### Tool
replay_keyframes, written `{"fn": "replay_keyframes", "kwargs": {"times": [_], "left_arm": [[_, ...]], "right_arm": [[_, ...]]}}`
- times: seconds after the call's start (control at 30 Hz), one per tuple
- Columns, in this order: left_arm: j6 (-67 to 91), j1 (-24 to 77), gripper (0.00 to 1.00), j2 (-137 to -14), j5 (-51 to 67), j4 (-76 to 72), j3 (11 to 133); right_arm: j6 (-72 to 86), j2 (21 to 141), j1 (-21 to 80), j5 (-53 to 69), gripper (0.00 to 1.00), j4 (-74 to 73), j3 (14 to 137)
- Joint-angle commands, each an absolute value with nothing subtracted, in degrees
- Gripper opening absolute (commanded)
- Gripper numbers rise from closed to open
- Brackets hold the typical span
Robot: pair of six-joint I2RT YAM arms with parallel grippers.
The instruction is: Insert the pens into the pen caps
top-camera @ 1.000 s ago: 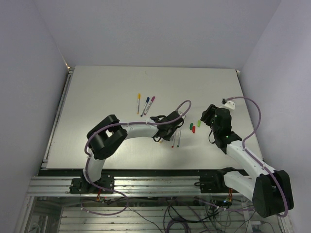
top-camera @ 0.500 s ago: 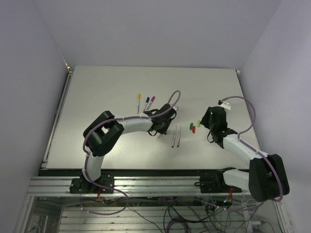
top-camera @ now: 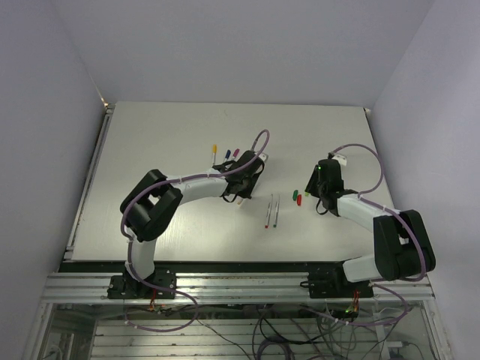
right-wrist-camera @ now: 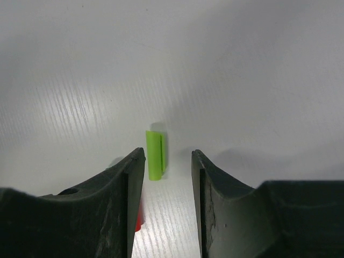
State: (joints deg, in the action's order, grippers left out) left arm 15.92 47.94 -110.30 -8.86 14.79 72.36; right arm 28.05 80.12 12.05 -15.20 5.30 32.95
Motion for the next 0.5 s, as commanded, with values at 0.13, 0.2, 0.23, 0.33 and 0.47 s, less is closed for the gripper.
{"fn": "replay_keyframes", "kwargs": {"times": [0.13, 0.2, 0.23, 0.33, 0.47], "left_arm": [[14.72, 48.16, 0.07, -106.30, -7.07, 12.94, 73.41], [14.78, 48.16, 0.07, -106.00, -6.61, 12.69, 73.32], [14.82, 48.14, 0.07, -105.92, -6.53, 12.56, 73.38], [14.77, 48.16, 0.07, -105.65, -6.38, 12.48, 73.48], [14.68, 48.08, 0.07, -105.71, -6.25, 12.57, 73.46]], "right_arm": [[26.57, 84.81, 11.84, -13.55, 0.40, 6.66, 36.62], [26.43, 85.64, 11.86, -13.24, 0.40, 6.47, 37.09], [26.37, 86.02, 11.87, -13.27, 0.40, 6.31, 37.29], [26.48, 86.96, 11.93, -13.53, 0.40, 5.77, 37.69], [26.55, 88.05, 11.99, -13.90, 0.40, 5.34, 37.87]]}}
